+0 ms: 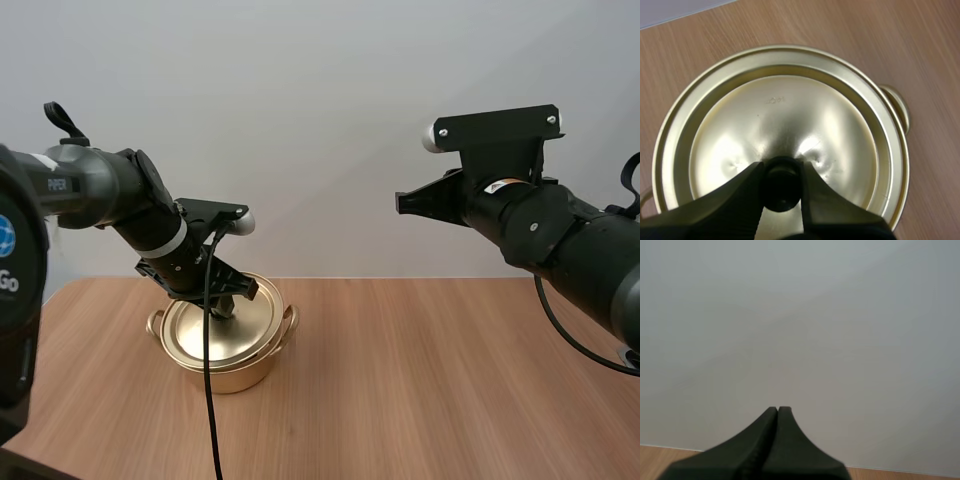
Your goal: Open the pot, put the car inside, and close it
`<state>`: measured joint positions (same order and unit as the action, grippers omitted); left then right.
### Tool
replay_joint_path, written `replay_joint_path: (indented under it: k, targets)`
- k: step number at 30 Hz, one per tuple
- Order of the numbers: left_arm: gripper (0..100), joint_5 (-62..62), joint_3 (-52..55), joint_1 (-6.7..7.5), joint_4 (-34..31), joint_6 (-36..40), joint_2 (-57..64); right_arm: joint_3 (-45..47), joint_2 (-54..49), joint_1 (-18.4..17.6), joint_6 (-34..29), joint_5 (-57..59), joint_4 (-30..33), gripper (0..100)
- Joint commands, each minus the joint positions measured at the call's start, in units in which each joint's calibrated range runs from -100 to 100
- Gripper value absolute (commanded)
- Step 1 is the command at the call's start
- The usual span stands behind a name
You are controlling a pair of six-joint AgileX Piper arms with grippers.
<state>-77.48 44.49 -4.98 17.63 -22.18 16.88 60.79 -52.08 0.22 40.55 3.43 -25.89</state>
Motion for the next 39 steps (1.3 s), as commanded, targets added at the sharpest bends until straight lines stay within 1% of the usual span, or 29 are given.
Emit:
replay_joint_path:
  k: [1,39]
  targets:
    - [0,0.6,0.0,0.04,-0.4,0.0,-0.5,0.1,0.0,0.1,0.0,-0.1,0.1,0]
    - [0,3.9,0.0,0.04,-1.1,0.0,-6.0,0.1,0.0,0.1,0.0,0.6,0.9,0]
